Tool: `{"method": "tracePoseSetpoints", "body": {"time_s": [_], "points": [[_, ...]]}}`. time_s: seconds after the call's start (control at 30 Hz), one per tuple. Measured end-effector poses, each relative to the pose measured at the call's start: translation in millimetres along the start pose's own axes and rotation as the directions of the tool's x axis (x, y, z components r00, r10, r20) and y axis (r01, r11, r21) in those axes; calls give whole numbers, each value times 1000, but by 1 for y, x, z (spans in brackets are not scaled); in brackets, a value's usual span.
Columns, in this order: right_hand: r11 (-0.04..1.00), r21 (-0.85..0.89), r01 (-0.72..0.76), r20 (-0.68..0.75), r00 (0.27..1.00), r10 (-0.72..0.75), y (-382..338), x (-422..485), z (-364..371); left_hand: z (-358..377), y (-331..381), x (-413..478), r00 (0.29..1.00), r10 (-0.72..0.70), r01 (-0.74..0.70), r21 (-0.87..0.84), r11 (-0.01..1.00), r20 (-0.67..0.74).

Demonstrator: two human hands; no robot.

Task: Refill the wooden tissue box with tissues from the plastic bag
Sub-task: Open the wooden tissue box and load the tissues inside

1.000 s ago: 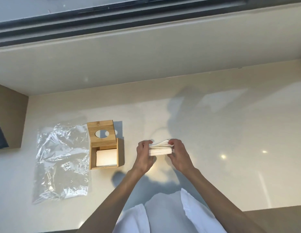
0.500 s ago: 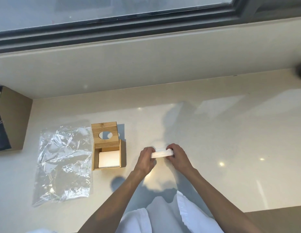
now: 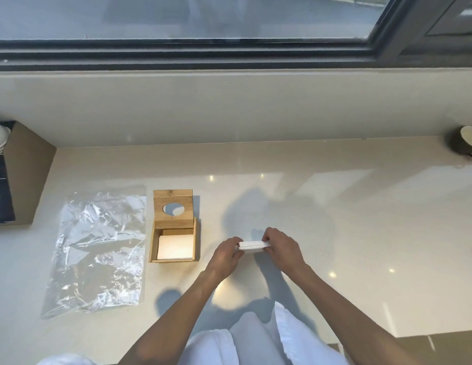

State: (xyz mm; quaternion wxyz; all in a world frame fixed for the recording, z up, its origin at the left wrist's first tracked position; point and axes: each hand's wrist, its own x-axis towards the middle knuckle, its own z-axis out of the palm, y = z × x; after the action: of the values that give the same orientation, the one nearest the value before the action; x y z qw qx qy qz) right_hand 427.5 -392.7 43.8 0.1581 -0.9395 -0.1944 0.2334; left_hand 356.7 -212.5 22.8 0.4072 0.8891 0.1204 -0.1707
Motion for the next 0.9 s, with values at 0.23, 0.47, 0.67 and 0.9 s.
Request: {"method": "tracePoseSetpoints", "body": {"time_s": [0.23,0.47,0.67,0.9], "points": [[967,-168,194,90,979,-181,-24,-12,-3,-13,-3,-28,979,137,-148,-71,986,-149],[942,-156,296,15,955,-297,-83,-12,-4,-59,-30,-58,964,138,-175,-151,973,-230],[924,-252,288,20,956,-293,-143,14,-12,-100,-78,-87,871,-193,61,-289,955,-453],[910,-228,346,-6,934,-357,-244,44,13,-146,-122,-78,869,-382,283,-316,906,-316]]}}
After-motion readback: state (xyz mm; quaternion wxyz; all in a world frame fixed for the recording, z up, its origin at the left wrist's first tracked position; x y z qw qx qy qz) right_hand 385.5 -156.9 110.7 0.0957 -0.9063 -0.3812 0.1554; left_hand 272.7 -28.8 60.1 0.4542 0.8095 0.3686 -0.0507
